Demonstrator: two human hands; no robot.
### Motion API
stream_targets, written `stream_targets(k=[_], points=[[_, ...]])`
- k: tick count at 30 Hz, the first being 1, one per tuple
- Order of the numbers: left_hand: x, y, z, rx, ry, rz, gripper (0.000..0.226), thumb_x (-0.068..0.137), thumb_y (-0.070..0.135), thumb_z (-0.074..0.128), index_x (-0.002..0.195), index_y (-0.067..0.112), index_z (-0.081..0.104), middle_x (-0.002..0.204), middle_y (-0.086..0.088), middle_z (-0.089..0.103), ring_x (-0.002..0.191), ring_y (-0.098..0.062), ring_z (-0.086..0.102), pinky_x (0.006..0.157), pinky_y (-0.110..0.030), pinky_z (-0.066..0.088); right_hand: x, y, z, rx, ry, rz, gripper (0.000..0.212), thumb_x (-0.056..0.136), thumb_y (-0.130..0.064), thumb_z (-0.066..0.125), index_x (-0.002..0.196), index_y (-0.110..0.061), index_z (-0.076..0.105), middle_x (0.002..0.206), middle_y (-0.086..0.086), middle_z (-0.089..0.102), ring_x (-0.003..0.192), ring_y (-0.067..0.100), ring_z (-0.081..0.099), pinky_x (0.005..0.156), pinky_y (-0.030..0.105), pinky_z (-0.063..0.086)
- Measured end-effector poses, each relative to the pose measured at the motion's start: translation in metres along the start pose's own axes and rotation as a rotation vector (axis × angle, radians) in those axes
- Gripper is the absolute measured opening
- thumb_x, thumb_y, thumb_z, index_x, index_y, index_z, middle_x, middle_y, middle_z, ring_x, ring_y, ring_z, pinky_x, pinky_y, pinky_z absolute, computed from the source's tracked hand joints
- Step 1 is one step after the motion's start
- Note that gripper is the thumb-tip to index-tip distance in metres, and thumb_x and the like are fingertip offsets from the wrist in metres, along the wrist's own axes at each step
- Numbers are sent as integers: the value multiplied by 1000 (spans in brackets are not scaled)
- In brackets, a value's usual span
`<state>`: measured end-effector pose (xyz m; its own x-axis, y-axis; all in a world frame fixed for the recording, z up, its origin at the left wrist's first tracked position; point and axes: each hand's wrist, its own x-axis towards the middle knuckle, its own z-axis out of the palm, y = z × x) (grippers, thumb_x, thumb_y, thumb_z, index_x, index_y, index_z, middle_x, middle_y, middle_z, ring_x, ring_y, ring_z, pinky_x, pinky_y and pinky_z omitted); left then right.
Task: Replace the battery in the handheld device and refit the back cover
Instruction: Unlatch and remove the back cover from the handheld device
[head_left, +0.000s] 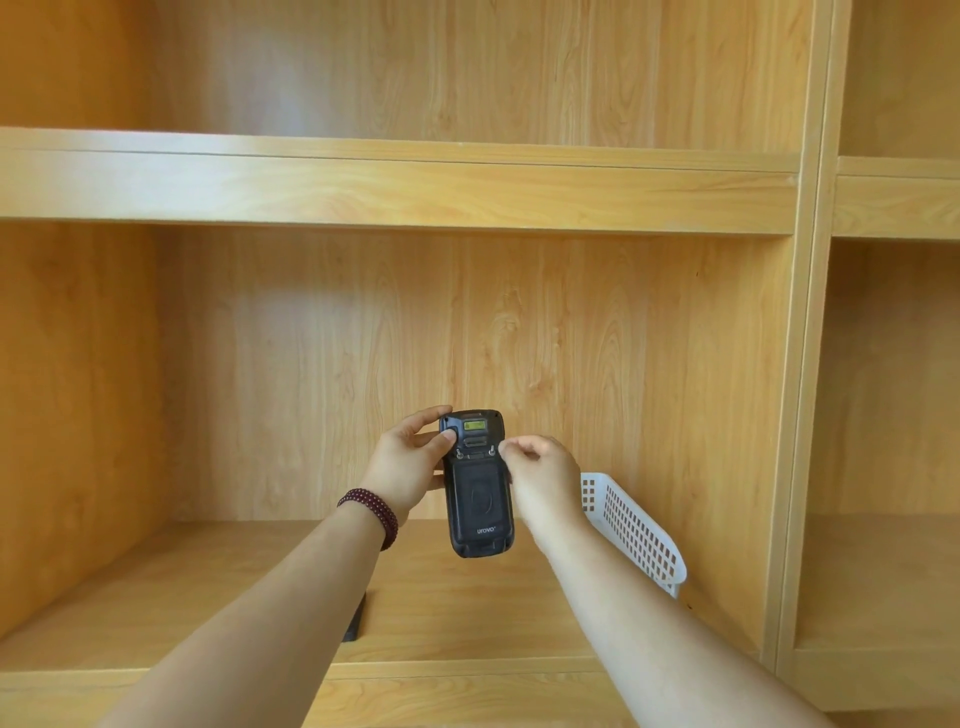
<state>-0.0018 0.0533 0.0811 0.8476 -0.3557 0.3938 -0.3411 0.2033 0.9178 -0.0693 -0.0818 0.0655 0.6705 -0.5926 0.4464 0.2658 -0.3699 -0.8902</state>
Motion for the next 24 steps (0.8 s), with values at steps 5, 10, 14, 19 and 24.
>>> stream_targets(k=[5,10,14,19,24], points=[[4,0,0,-12,-16,-30,28,96,8,57,120,21,62,93,-6,76,73,-14,72,66,-32,59,-3,2,-8,44,-129,27,10,89,-15,67,91,-25,66,101,-2,70,93,17,67,75,25,53],[5,-2,-2,7,-14,-46,26,96,8,58,119,20,63,86,-3,75,68,-13,71,61,-30,59,-13,7,-12,-434,-170,-364,26,85,-34,69,109,-28,62,128,-14,42,123,5,37,90,19,37],[5,-1,-1,9,-13,-49,25,95,9,59,117,20,65,91,-7,75,71,-18,70,60,-31,59,-27,3,-4,-729,-166,-500,45,83,-48,64,124,-30,55,150,-6,21,138,16,19,96,32,45],[5,-2,1,19,-4,-44,26,94,9,60,117,20,65,97,-10,75,77,-21,70,62,-32,59,-34,0,13,-804,-71,-403,57,77,-55,67,124,-28,48,145,4,24,133,24,25,97,34,42],[5,-3,2,-9,8,-51,25,94,7,60,115,20,66,88,-8,75,69,-15,70,58,-30,58,-39,2,28,-791,150,-476,54,64,-55,74,102,-24,53,117,6,45,105,28,48,83,38,44]])
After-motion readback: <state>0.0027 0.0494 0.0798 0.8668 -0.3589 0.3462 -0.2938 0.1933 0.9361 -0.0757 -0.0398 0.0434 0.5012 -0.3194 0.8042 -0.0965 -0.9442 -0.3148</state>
